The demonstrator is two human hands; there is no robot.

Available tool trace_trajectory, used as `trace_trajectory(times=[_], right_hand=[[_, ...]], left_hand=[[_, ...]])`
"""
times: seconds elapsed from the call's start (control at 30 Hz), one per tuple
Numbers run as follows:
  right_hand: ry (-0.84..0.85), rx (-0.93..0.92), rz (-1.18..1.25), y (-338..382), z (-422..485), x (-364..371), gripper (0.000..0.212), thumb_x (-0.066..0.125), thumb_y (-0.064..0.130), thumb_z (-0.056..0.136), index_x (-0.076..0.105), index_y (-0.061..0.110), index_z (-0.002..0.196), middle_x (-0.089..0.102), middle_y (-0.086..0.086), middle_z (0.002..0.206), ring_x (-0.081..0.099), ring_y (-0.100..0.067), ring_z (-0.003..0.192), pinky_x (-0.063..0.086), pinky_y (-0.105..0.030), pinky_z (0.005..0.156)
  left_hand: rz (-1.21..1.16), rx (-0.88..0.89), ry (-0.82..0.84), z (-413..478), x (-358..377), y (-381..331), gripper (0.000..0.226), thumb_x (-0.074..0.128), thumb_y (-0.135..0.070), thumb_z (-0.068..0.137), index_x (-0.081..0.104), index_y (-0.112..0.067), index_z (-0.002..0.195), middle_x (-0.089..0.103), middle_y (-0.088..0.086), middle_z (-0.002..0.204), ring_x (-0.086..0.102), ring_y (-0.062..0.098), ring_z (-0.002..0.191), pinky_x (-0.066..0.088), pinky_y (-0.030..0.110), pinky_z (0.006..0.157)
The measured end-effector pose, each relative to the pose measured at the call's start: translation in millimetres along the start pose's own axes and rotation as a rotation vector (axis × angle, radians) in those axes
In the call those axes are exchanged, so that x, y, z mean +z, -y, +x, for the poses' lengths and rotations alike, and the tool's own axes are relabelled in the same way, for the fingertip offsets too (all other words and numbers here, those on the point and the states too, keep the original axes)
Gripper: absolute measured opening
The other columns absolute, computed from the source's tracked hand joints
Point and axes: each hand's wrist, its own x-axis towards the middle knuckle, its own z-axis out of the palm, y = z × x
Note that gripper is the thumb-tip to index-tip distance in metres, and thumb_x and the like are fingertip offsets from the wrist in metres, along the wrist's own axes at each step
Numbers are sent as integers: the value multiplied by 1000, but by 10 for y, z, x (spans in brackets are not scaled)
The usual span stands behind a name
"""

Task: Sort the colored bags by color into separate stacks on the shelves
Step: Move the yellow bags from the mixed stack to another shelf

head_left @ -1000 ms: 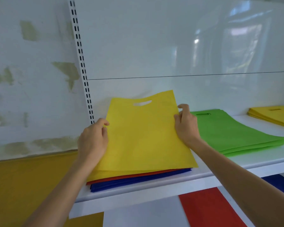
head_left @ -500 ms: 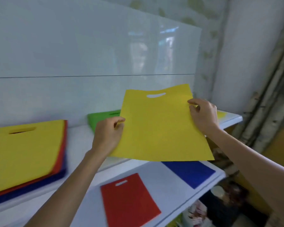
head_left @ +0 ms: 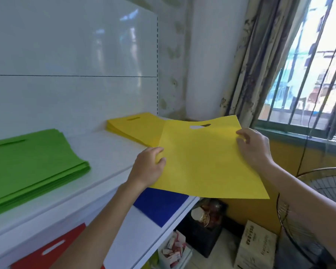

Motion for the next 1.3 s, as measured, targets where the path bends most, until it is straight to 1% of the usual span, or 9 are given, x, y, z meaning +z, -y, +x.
trace_trajectory(times=[0.2, 0.43, 0.57, 0.7, 0.8, 0.9, 1.0, 1.17, 1.3], right_hand=[[-36, 6, 66, -202, 820, 418, 26, 51, 8, 90, 65, 7, 113, 62, -13, 112, 49, -17, 88, 32, -20, 78], [96, -59, 81, -98, 1717, 1165, 34, 47, 7, 89, 63, 8, 120, 62, -12, 121, 54, -26, 112, 34, -20, 86], [301, -215, 119, 177, 2205, 1785, 36, 47, 8, 91, 58, 8, 126, 57, -14, 128, 52, -29, 117, 38, -27, 92], [510, -429, 144, 397, 2520, 2435, 42, 50, 20, 94, 48, 8, 135, 46, -11, 140, 43, -25, 127, 30, -26, 101], [656, -526, 120, 421, 2627, 2761, 50, 48, 29, 96, 38, 9, 140, 36, -9, 146, 34, -23, 134, 25, -26, 105], [809, -610, -61, 347, 2747, 3089, 50, 41, 33, 97, 35, 8, 140, 31, -12, 148, 29, -28, 135, 24, -34, 109], [964, -617, -295, 203, 2798, 3336, 50, 28, 44, 97, 37, 16, 138, 34, -15, 146, 31, -35, 132, 28, -45, 109], [929, -635, -229, 134, 2842, 3459, 44, 27, 48, 95, 51, 15, 111, 50, -14, 130, 42, -35, 120, 36, -47, 100], [884, -597, -76, 249, 2858, 3447, 47, 35, 45, 96, 56, 7, 114, 51, -17, 129, 44, -35, 120, 39, -45, 100]], left_hand=[[3, 24, -45, 816, 206, 148, 42, 49, -23, 94, 47, -11, 134, 47, 5, 137, 44, 18, 125, 34, 27, 102], [126, -117, -90, 1493, 103, 381, 47, 52, -26, 93, 43, -12, 137, 46, 8, 136, 43, 21, 124, 30, 24, 99], [261, -237, -171, 1611, -118, 568, 49, 54, -27, 91, 44, -11, 137, 45, 9, 136, 44, 23, 123, 31, 23, 96], [329, -383, -237, 1602, -112, 679, 50, 54, -28, 91, 44, -10, 136, 47, 11, 134, 46, 24, 122, 33, 24, 95], [389, -531, -209, 1633, 12, 701, 50, 52, -31, 92, 43, -10, 137, 47, 11, 135, 44, 24, 124, 32, 24, 97], [449, -689, -141, 1679, 177, 727, 47, 49, -37, 92, 48, -12, 132, 46, 13, 134, 44, 27, 123, 36, 31, 100], [493, -819, -122, 1728, 330, 714, 46, 46, -42, 92, 46, -22, 133, 38, 13, 135, 39, 31, 125, 34, 36, 103], [551, -876, -231, 1801, 430, 687, 47, 48, -39, 91, 45, -20, 134, 46, 13, 133, 43, 31, 122, 38, 36, 99], [396, -864, -280, 1739, 398, 632, 53, 51, -39, 90, 39, -21, 138, 46, 5, 138, 45, 22, 125, 37, 32, 102]])
